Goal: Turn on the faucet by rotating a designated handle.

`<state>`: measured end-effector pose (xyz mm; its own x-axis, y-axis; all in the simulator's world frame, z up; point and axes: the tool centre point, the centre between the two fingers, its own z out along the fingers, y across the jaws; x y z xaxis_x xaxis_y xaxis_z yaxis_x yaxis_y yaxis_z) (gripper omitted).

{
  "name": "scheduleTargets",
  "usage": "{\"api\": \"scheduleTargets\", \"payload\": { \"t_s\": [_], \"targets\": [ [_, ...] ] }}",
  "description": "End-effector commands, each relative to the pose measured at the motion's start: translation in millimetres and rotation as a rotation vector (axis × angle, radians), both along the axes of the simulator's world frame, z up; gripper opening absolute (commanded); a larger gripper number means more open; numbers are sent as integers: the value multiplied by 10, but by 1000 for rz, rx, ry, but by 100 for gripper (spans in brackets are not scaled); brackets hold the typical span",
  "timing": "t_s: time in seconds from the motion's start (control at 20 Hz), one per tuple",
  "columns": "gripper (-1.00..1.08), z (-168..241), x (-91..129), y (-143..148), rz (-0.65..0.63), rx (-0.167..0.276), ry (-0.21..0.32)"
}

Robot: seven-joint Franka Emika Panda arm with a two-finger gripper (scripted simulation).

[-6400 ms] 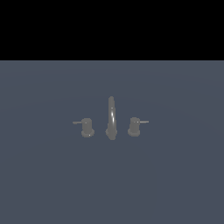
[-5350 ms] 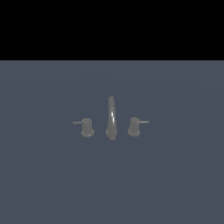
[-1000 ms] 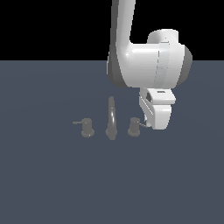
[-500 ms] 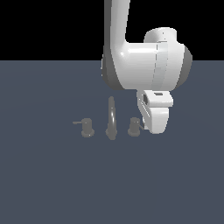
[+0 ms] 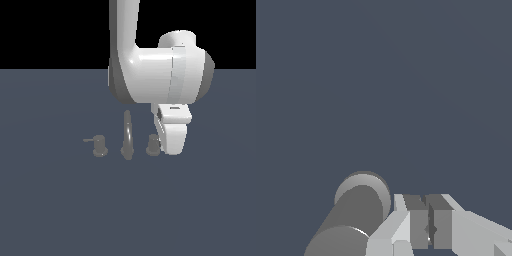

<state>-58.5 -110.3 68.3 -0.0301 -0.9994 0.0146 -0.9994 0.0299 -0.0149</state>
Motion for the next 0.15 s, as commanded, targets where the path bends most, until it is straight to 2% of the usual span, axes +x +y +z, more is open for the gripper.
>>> {"api": "scheduleTargets", "payload": {
  "t_s": [0.0,0.1],
  "targets": [
    [-100,-38,23,398,47,13,11],
    [-100,-43,26,468,50,14,14]
  ]
}}
